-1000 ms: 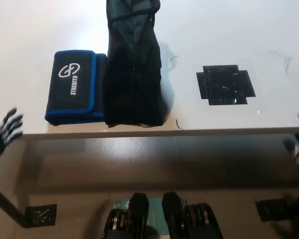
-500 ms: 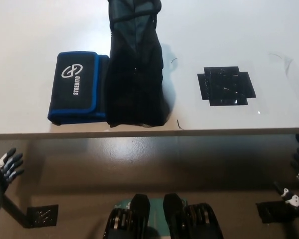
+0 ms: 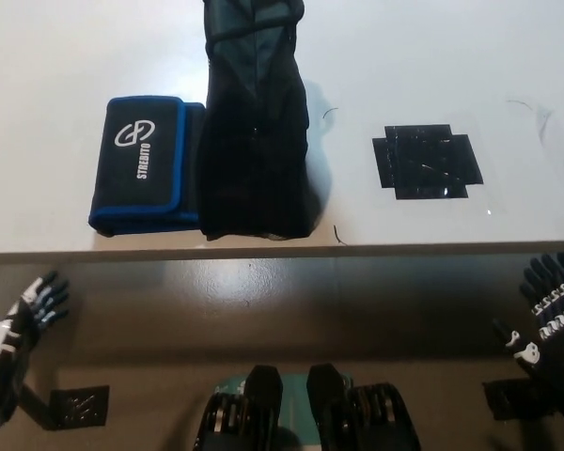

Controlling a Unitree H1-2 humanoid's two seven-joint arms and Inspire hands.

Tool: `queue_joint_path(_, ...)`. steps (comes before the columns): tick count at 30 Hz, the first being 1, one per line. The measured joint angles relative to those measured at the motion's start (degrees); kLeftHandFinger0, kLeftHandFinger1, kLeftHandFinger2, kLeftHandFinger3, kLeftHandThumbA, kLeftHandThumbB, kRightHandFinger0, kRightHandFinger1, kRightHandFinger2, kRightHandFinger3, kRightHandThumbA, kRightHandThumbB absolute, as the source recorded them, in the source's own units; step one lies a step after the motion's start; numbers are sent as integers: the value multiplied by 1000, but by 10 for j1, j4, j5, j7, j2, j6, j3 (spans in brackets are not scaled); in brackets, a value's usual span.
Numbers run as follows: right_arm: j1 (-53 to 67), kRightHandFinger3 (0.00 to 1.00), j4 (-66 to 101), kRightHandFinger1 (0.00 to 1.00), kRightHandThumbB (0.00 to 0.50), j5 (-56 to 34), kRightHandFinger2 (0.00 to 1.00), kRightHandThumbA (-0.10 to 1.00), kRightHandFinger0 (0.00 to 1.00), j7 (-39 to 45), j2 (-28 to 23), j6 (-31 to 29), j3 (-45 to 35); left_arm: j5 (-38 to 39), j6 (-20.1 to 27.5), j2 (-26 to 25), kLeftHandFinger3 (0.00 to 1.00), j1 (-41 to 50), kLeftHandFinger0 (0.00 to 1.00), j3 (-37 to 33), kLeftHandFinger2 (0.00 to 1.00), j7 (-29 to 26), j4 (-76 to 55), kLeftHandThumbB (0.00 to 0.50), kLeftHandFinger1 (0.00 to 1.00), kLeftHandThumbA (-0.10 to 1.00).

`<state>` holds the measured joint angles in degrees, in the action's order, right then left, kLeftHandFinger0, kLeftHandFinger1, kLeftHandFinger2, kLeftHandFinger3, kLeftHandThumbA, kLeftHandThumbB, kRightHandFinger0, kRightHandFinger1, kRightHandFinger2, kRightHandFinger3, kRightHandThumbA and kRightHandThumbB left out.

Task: Use both hands to pick up the lunch bag on the right hand side and smoothly move it near the note book on the left hand side

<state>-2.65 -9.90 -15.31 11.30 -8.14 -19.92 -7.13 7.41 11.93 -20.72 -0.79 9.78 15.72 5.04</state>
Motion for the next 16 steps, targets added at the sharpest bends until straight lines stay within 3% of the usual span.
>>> queue_joint_path(16,-8,1000,1,1000,266,-2,1000,1000,1000,17,-19,4,10,-6,2,-4,1000,0,1000,-11,1000,1,-1,47,1000,1000)
